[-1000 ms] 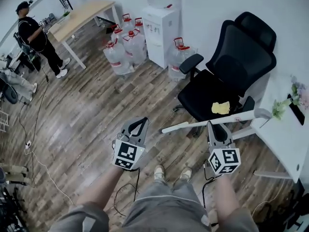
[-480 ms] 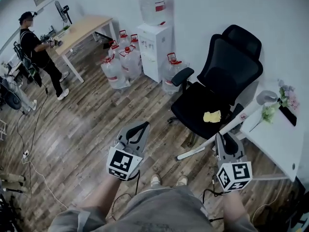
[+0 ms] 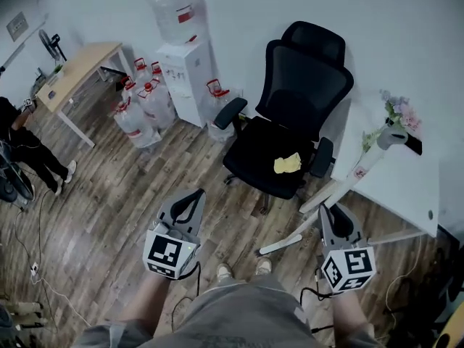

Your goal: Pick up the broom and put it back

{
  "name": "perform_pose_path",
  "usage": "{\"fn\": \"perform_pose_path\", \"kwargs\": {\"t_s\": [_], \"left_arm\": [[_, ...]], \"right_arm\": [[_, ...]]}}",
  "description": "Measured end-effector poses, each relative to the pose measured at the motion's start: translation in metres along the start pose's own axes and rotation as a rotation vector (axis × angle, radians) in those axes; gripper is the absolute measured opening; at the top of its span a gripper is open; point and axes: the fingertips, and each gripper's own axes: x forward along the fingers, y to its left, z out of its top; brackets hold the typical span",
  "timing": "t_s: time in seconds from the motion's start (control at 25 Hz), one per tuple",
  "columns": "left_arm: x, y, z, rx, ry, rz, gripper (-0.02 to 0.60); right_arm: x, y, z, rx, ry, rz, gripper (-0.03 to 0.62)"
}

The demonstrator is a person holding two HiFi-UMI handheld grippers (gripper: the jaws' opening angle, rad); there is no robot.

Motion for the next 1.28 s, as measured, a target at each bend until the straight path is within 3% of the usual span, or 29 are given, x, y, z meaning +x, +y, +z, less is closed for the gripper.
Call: {"fn": "perform_pose_path", "kwargs": {"t_s": [0.32,0.64,0.92,1.28], "left_arm": [[0.064,-0.058,0.039,0.028,-0.097,-0.169,0.017],[0.141,-0.119,0.049,0.093,-0.108,-0.299,0.017],[0.195,-0.164,0.007,0.092,-0.006,-0.385,0.017],[0.240,-0.218,-0.087,0.106,0.149,-0.506,0.017]], "right_arm": [[-0.023,-0.052,-0.016,0.068,0.032,-0.146,0.095],[-0.008,-0.117,-0.061,0.111,0.088,-0.267,0.095],[0.021,-0.165,-0.139,0.136,0.213,-0.340,0.095],[0.048,-0.192,-0.274,0.172,0.411,-0.429,0.095]]}}
